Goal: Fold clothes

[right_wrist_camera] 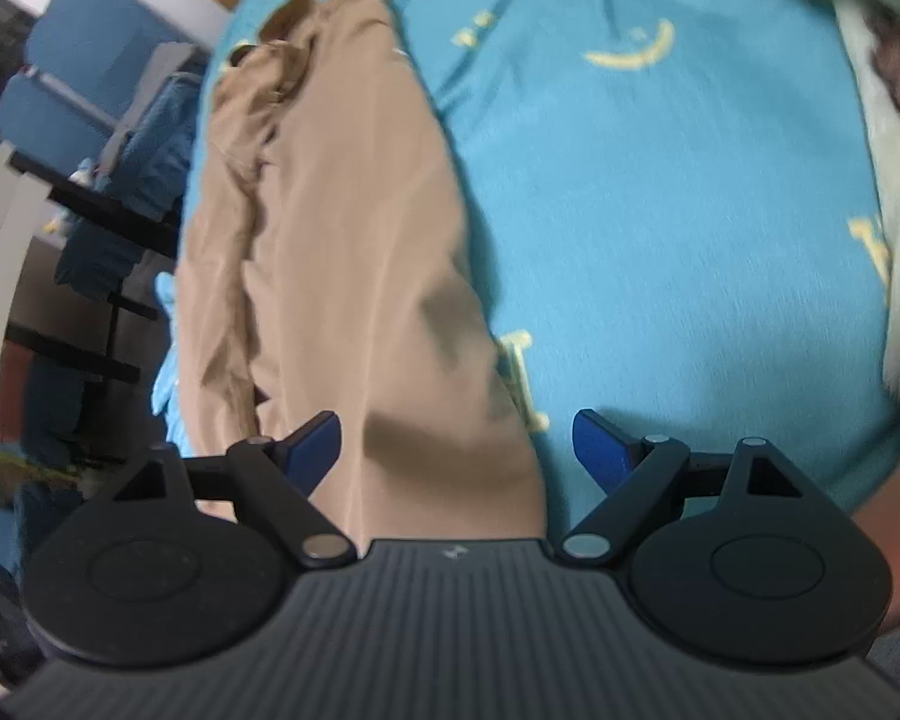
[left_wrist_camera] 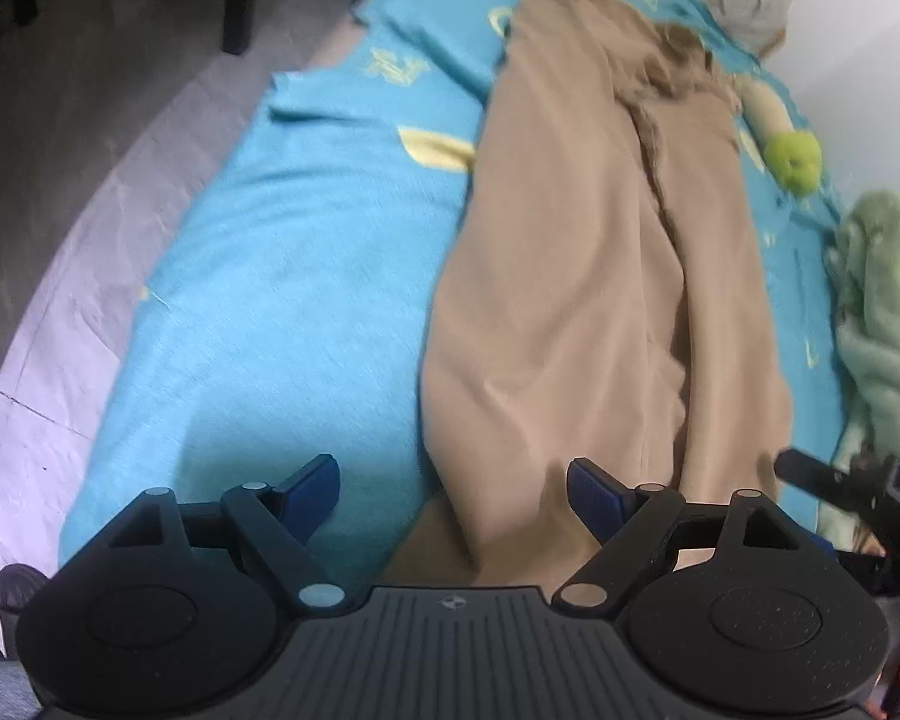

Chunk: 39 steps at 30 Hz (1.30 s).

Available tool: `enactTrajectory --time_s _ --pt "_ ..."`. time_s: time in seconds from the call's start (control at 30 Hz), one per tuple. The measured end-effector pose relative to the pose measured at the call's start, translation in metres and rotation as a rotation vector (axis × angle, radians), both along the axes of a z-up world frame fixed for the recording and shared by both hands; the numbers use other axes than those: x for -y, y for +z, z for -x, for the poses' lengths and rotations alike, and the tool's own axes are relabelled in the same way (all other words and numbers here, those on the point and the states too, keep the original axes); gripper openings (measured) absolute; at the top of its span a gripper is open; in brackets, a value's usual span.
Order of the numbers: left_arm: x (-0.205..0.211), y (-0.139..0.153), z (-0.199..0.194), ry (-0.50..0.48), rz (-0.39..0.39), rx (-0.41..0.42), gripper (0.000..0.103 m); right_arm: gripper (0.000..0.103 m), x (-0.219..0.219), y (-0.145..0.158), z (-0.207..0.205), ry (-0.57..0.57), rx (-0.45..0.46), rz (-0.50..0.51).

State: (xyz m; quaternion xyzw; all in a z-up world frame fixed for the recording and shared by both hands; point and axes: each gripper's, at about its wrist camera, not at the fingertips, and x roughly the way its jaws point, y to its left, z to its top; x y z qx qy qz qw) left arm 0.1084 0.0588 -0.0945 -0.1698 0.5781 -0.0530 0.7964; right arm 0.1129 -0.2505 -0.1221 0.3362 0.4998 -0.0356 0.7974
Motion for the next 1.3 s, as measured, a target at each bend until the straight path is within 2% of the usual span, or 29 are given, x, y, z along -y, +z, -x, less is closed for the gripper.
enactTrajectory --time_s 0.07,0.17,0.33,0.37,0.4,0.43,0.47,0.5,0.53,0.57,0.67,0.73,0.87,1.0,1.13,1.2,1.3 --pt "0.008 0.002 0.001 -0.041 -0.012 0.006 0.086 0.086 -0.002 -0.004 0.003 -0.006 -0.013 -0.033" --pt "0.019 0.004 0.005 -0.109 -0.003 0.02 0.08 0.086 -0.01 -0.009 0.005 0.039 -0.022 -0.075" --pt "0.034 0.003 0.017 -0.175 -0.028 0.028 0.059 0.086 -0.034 -0.006 0.01 0.139 -0.023 -0.034" --pt "0.037 0.003 0.019 -0.186 -0.04 0.026 0.05 0.085 -0.04 -0.005 0.011 0.165 -0.026 -0.013" --pt "0.038 0.004 0.02 -0.191 -0.059 0.024 0.032 0.084 -0.047 -0.004 0.013 0.198 -0.031 0.018" --pt "0.037 0.005 0.023 -0.187 -0.077 0.02 0.022 0.082 -0.056 -0.003 0.014 0.239 -0.039 0.064" --pt "0.034 0.006 0.025 -0.179 -0.071 0.018 0.01 0.071 -0.066 0.0 0.016 0.274 -0.046 0.129" --pt "0.031 0.007 0.027 -0.17 -0.058 0.017 0.007 0.061 -0.076 0.002 0.018 0.301 -0.052 0.218" --pt "0.027 0.012 0.03 -0.154 -0.039 0.035 0.006 0.036 -0.082 0.005 0.02 0.317 -0.056 0.291" --pt "0.023 0.018 0.034 -0.137 -0.018 0.061 0.006 0.01 -0.082 0.008 0.021 0.309 -0.054 0.319" --pt "0.01 0.043 0.045 -0.09 0.065 0.165 0.005 0.008 -0.066 0.024 0.027 0.25 -0.006 0.248" --pt "0.001 0.062 0.053 -0.061 0.135 0.236 0.005 0.008 -0.054 0.046 0.035 0.215 0.057 0.181" --pt "-0.008 0.101 0.069 -0.022 0.247 0.334 0.005 0.007 -0.036 0.094 0.053 0.185 0.189 0.131" --pt "0.0 0.145 0.099 -0.061 0.261 0.436 0.004 0.007 -0.011 0.131 0.081 0.161 0.3 0.066" --pt "0.008 0.188 0.147 -0.106 0.258 0.549 0.004 0.007 0.0 0.154 0.12 0.175 0.39 0.025" --pt "0.014 0.203 0.164 -0.122 0.253 0.597 0.004 0.007 0.007 0.166 0.136 0.171 0.433 0.005" --pt "0.024 0.212 0.164 -0.122 0.239 0.628 0.004 0.007 0.012 0.18 0.141 0.159 0.478 0.006"
